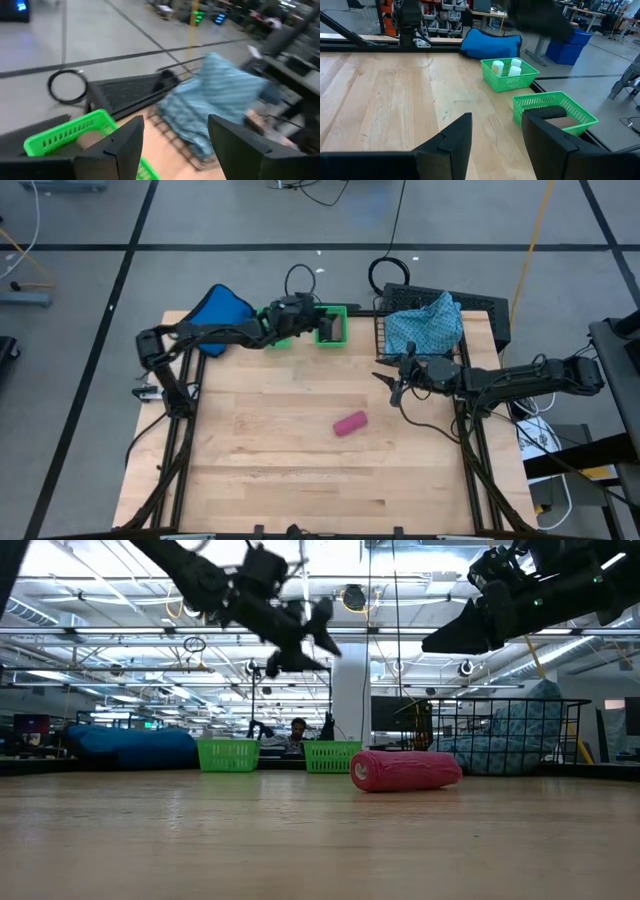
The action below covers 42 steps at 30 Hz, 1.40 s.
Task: Pick & place medical supplies in basket/bin
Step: Put the pink bandage into the right green bin
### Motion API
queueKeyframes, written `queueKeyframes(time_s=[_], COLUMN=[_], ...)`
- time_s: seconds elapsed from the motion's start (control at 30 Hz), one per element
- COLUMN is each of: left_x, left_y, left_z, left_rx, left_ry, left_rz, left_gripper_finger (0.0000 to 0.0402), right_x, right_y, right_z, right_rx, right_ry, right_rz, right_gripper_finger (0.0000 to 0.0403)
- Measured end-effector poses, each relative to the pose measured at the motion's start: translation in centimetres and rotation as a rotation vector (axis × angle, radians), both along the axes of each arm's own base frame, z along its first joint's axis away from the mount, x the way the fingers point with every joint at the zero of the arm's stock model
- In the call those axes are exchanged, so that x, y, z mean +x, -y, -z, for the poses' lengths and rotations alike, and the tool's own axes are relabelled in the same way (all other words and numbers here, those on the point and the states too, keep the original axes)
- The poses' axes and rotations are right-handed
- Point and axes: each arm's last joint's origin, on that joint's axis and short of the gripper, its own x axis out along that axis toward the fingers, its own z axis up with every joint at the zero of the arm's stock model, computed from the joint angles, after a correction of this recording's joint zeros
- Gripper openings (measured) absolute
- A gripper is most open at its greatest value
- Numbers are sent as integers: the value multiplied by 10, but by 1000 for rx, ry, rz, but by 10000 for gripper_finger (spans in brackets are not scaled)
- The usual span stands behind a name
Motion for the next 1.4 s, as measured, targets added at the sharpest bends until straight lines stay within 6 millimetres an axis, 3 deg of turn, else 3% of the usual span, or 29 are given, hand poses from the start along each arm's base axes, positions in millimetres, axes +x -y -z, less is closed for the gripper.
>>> queueKeyframes(time_s=[0.27, 0.43, 0.6, 0.87, 1.13, 1.4], left_x=[-46, -64, -62, -54, -54, -54], left_y=[37, 58, 65, 64, 66, 66], left_z=[-72, -94, -93, -80, -79, -78], left_rx=[128, 219, 247, 199, 194, 174], left_ry=[-38, -79, -117, -157, -162, -159], left_rz=[83, 53, 2, 12, 21, 16], left_gripper_finger=[230, 230, 230, 230, 230, 230], right_x=[1, 15, 40, 57, 60, 61], right_y=[0, -4, -14, -31, -29, -32], right_z=[1, 9, 17, 67, 86, 103], right_rx=[11, 113, 176, 85, 58, 138], right_ry=[-2, 29, -30, -298, -391, -460], right_rz=[-5, -158, -387, -483, -488, -502], right_gripper_finger=[160, 162, 194, 249, 248, 243])
